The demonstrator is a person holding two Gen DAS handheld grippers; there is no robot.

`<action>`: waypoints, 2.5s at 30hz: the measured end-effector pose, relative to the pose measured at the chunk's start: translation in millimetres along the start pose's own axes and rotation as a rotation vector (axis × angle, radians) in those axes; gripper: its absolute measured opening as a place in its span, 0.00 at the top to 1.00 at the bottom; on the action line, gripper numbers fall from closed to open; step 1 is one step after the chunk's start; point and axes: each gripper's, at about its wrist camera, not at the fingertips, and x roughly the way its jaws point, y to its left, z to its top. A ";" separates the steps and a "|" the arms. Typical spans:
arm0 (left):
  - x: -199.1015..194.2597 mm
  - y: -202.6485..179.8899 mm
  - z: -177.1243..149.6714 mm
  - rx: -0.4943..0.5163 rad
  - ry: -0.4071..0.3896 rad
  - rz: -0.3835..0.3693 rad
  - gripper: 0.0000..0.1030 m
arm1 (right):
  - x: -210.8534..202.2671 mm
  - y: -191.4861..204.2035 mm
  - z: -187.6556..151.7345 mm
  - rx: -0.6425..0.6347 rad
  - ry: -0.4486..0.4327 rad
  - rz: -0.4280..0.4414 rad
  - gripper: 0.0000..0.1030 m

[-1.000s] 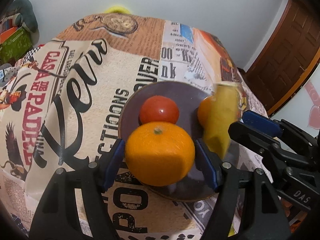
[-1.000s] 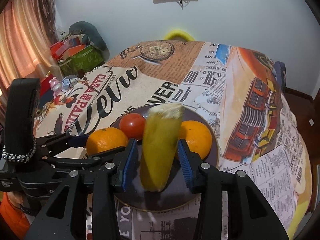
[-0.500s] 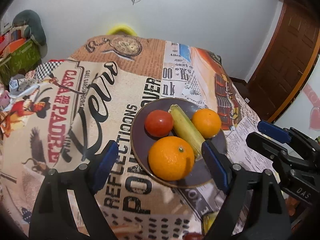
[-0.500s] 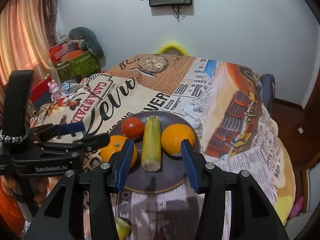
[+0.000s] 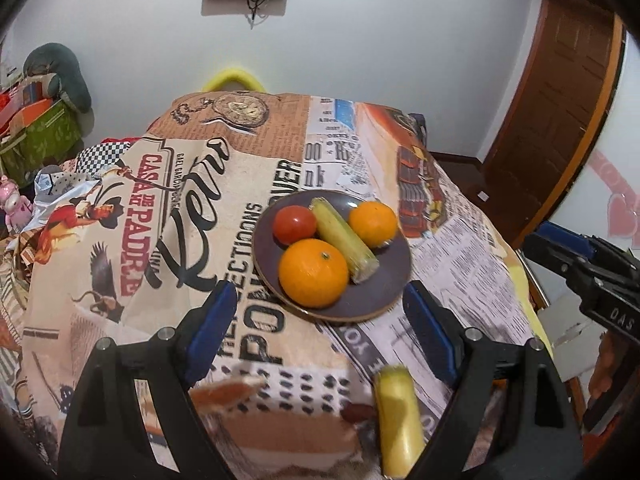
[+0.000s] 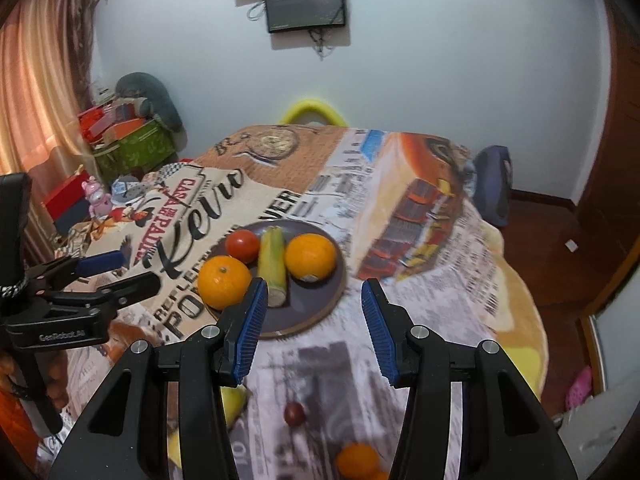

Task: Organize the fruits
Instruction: 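Grasp a second corn cob with the left tool while the right tool grasps a mandarin, then lower the corn cob and mandarin onto the grey plate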

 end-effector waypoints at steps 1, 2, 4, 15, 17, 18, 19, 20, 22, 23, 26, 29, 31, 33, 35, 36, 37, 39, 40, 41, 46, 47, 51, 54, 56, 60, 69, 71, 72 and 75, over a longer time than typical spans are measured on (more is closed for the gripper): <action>-2.2 -2.6 -2.1 0.006 0.001 -0.004 0.17 | -2.7 -2.4 -2.3 0.006 0.003 -0.007 0.50; -4.1 -5.2 -4.1 0.010 0.003 -0.008 0.17 | -6.7 -5.2 -5.4 0.012 0.005 -0.017 0.49; -8.5 -12.4 -10.1 0.023 0.005 -0.015 0.17 | -13.9 -11.5 -12.1 0.017 0.011 -0.038 0.48; -3.1 -35.1 -44.0 0.050 0.085 -0.054 0.39 | -24.1 -39.8 -64.6 0.049 0.122 -0.100 0.48; 1.9 -38.5 -49.1 0.058 0.107 -0.060 0.42 | -18.2 -44.9 -77.5 0.064 0.155 -0.098 0.48; 4.0 -39.9 -51.2 0.061 0.114 -0.062 0.44 | -17.1 -46.9 -82.3 0.070 0.167 -0.095 0.48; 7.1 -41.7 -53.8 0.066 0.125 -0.065 0.44 | -14.5 -49.0 -88.1 0.078 0.181 -0.089 0.48; 9.8 -43.0 -56.0 0.070 0.135 -0.067 0.45 | -11.9 -51.0 -93.7 0.085 0.196 -0.082 0.48; 17.2 -45.9 -60.3 0.078 0.157 -0.071 0.47 | -9.4 -54.1 -103.4 0.099 0.219 -0.071 0.48; 20.2 -47.4 -62.1 0.082 0.168 -0.073 0.48 | -7.5 -55.6 -107.5 0.107 0.231 -0.063 0.48; 31.4 -53.9 -67.0 0.099 0.197 -0.073 0.48 | -2.3 -57.3 -119.0 0.125 0.260 -0.041 0.48; 43.0 -59.3 -70.8 0.115 0.224 -0.072 0.48 | 3.4 -56.3 -129.4 0.128 0.288 -0.028 0.48; 49.5 -60.8 -72.2 0.121 0.237 -0.068 0.48 | 8.2 -56.8 -135.5 0.132 0.307 -0.018 0.48; 55.2 -62.2 -73.4 0.125 0.249 -0.069 0.48 | 11.7 -57.5 -140.6 0.138 0.320 -0.010 0.49; 60.5 -63.8 -73.7 0.131 0.257 -0.067 0.48 | 14.8 -59.5 -144.7 0.146 0.328 -0.006 0.55; 62.6 -64.3 -74.2 0.135 0.261 -0.066 0.48 | 16.1 -60.6 -146.3 0.153 0.332 -0.001 0.60; 65.8 -65.2 -74.8 0.139 0.266 -0.065 0.48 | 17.0 -61.9 -148.1 0.158 0.335 0.000 0.62; 71.0 -66.2 -75.7 0.143 0.279 -0.068 0.56 | 16.2 -62.5 -148.6 0.163 0.325 0.009 0.65; 73.1 -66.6 -76.0 0.144 0.285 -0.067 0.57 | 15.7 -62.6 -148.3 0.164 0.322 0.016 0.69; 75.3 -66.6 -76.5 0.146 0.285 -0.060 0.59 | 16.0 -62.2 -147.7 0.166 0.322 0.026 0.69; 76.6 -60.1 -75.5 0.122 0.286 -0.079 0.63 | 16.1 -61.6 -147.6 0.162 0.312 0.028 0.69; 76.0 -59.6 -74.9 0.118 0.285 -0.083 0.63 | 15.3 -62.5 -147.3 0.167 0.307 0.025 0.70; 62.9 -57.0 -69.2 0.106 0.246 -0.094 0.63 | 9.7 -67.3 -141.0 0.184 0.274 0.015 0.70; 46.0 -56.3 -60.8 0.100 0.199 -0.103 0.64 | 0.8 -68.3 -131.8 0.177 0.238 -0.004 0.70; 34.6 -56.3 -54.7 0.097 0.170 -0.110 0.64 | -4.2 -67.9 -124.5 0.171 0.213 -0.009 0.70; 7.6 -53.2 -41.2 0.085 0.105 -0.129 0.65 | -12.4 -63.7 -108.1 0.161 0.161 -0.004 0.70; -22.8 -34.2 -17.0 0.051 -0.001 -0.105 0.66 | -14.4 -40.5 -69.9 0.114 0.072 0.031 0.70; -25.9 -26.5 -10.6 0.035 -0.015 -0.102 0.67 | -11.2 -35.6 -62.8 0.106 0.062 0.042 0.70; -27.8 -22.7 -7.5 0.027 -0.024 -0.099 0.67 | -10.6 -34.0 -60.3 0.106 0.056 0.046 0.70; -33.2 -10.7 0.3 0.010 -0.053 -0.080 0.67 | -5.9 -27.7 -51.0 0.097 0.043 0.063 0.70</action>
